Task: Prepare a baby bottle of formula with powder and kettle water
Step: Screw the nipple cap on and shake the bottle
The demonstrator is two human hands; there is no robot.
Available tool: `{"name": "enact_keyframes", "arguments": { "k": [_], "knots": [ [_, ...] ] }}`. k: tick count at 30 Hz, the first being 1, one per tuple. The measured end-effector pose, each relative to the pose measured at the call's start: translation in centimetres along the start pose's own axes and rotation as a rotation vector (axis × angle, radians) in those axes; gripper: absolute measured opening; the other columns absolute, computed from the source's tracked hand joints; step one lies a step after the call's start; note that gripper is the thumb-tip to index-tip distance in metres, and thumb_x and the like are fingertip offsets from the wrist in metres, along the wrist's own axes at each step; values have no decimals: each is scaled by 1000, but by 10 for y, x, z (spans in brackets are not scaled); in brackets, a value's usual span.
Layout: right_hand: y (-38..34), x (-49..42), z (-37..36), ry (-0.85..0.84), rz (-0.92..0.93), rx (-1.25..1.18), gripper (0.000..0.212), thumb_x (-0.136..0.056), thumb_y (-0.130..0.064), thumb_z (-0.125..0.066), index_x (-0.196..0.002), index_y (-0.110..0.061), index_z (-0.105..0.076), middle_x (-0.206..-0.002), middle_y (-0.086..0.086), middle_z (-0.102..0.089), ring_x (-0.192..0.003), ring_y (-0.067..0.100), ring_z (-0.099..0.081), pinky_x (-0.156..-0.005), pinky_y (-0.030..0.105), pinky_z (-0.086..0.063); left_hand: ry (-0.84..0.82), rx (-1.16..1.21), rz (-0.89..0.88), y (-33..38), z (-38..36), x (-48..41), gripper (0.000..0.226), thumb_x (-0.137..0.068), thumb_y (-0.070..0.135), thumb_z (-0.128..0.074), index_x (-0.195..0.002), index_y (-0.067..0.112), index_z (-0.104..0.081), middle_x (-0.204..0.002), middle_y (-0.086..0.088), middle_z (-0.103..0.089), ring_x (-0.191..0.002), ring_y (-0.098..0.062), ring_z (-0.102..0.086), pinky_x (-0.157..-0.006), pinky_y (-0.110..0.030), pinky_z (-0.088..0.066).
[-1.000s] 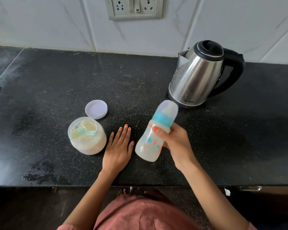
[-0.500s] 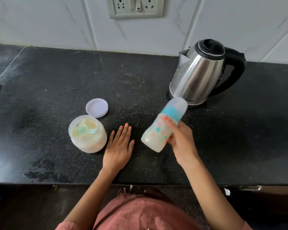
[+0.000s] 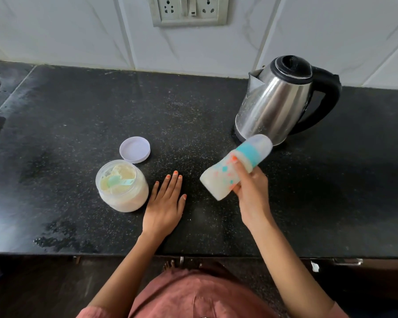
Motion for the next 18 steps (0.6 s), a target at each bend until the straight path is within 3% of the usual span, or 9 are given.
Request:
{"name": "enact_keyframes", "arguments": {
  "k": [4,6,9,12,15,18],
  "knots": [
    [5,16,-3,-297,-8,326,30,-60,-18,-80,-87,-20,-67,-84,-3,-71,-84,15,-67,-74,29,-56,-20,-5,10,-1,-3,0,57,-95,39,-21,-139,9,-39,-146,-4,-34,-134,-21,-33,-112,-41,-15],
    [-1,7,0,-184,0,156,34,-57,-28,-75,-88,-21,-66,-86,-4,-71,-85,13,-67,-76,31,-56,-19,-7,10,-1,-2,0,56,-94,38,-24,-139,9,-39,-147,-4,-34,-134,-20,-32,-113,-36,-13],
    [-5,-8,5,28,6,-133,24,-74,-26,-67,-96,-21,-63,-93,-4,-68,-87,8,-66,-70,24,-56,-9,-12,4,0,1,0,54,-94,35,-28,-137,7,-44,-143,-7,-40,-131,-23,-39,-109,-32,-9],
    [2,1,1,-144,10,150,19,-77,-14,-67,-96,-20,-63,-90,-3,-69,-87,13,-66,-73,29,-55,-6,-8,1,0,0,0,54,-93,35,-27,-136,7,-45,-143,-7,-42,-130,-24,-41,-108,-33,-11],
    [2,10,1,-330,49,331,27,-68,-8,-76,-90,-19,-66,-82,-5,-73,-82,9,-67,-69,23,-55,-21,-1,12,-1,-2,0,56,-93,37,-24,-139,9,-40,-146,-5,-37,-134,-22,-35,-112,-34,-9],
    [-11,-3,5,-75,34,-27,26,-69,-25,-71,-93,-19,-64,-89,-3,-70,-81,8,-67,-67,24,-55,-9,3,7,-1,-1,0,54,-93,35,-27,-137,7,-43,-143,-7,-41,-131,-23,-40,-108,-33,-10]
  ]
}}
Point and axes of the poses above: each hand's wrist, its own x-axis away from the middle knuckle, its own z-axis out of the back of the hand, y = z × x, the point moved 2 cm from there along -x, towards the middle knuckle
